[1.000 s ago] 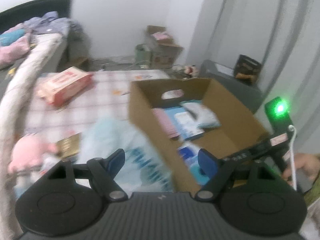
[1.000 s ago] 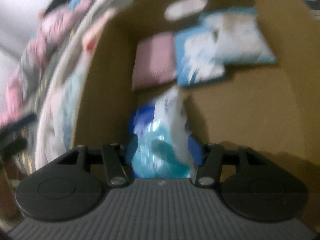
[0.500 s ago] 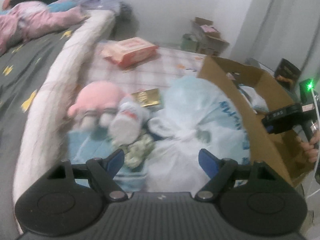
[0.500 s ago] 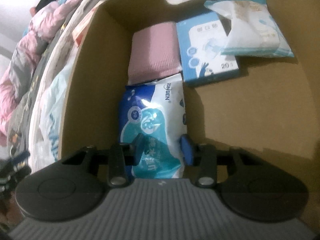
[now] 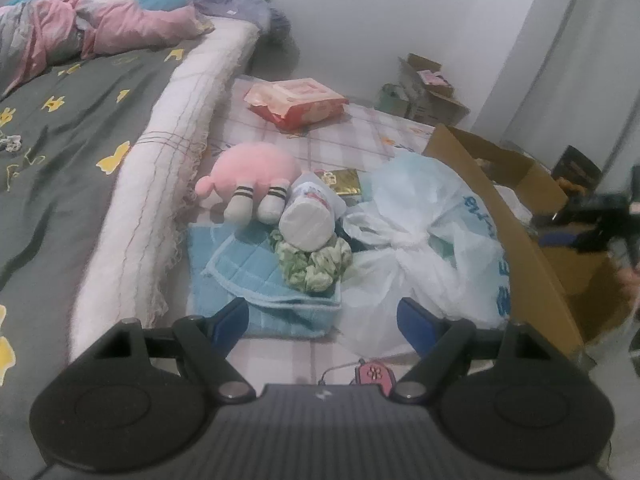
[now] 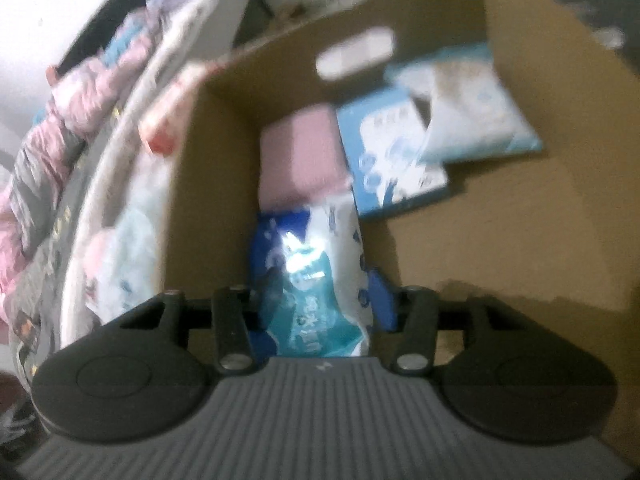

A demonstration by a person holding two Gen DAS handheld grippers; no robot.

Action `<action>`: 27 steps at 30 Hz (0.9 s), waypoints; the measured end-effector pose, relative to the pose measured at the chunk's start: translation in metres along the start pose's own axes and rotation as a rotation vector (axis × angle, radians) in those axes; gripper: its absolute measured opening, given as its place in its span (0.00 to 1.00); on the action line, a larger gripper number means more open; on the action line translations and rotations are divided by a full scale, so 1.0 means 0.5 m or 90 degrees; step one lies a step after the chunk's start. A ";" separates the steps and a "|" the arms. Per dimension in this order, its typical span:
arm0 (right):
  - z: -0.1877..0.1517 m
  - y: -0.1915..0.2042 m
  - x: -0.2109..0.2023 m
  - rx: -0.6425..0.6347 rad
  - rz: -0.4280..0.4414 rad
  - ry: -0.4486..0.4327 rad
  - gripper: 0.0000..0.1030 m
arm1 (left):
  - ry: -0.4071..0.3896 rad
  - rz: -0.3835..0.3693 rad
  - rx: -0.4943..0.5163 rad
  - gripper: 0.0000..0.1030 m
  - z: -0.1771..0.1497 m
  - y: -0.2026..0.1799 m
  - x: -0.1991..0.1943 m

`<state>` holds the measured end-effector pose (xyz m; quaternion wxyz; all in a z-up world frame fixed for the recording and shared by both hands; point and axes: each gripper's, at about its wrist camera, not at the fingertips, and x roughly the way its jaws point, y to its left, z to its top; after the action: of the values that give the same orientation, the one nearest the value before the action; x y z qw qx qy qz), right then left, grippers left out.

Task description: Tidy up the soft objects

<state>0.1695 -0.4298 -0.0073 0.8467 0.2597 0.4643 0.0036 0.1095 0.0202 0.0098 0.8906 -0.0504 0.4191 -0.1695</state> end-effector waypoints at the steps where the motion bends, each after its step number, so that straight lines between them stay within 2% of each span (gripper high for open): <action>1: -0.005 0.005 -0.031 -0.002 0.009 -0.018 0.47 | 0.001 -0.005 0.006 0.80 -0.004 0.001 -0.005; 3: -0.020 0.019 -0.085 -0.003 0.045 -0.041 0.48 | 0.003 -0.016 0.018 0.80 -0.014 0.004 -0.014; 6: -0.047 0.050 -0.141 -0.012 0.108 -0.043 0.49 | 0.015 -0.058 0.041 0.80 -0.034 0.004 -0.023; 9: -0.087 0.102 -0.164 -0.029 0.174 -0.004 0.49 | 0.046 -0.103 0.087 0.80 -0.063 -0.010 -0.024; 13: -0.146 0.178 -0.142 -0.056 0.237 0.082 0.49 | 0.074 -0.128 0.141 0.79 -0.113 -0.035 -0.017; 17: -0.233 0.249 -0.096 -0.088 0.249 0.169 0.49 | 0.101 -0.149 0.158 0.70 -0.154 -0.038 -0.002; 21: -0.325 0.279 -0.044 -0.092 0.221 0.245 0.49 | 0.111 -0.157 0.178 0.70 -0.182 -0.038 0.003; 27: -0.422 0.272 0.000 -0.055 0.183 0.279 0.49 | 0.120 -0.129 0.233 0.67 -0.209 -0.061 0.030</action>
<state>0.0349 -0.2202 -0.0387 0.7270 0.2796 0.5946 0.1994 0.0305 -0.0080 -0.0614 0.8202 0.0865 0.4553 -0.3353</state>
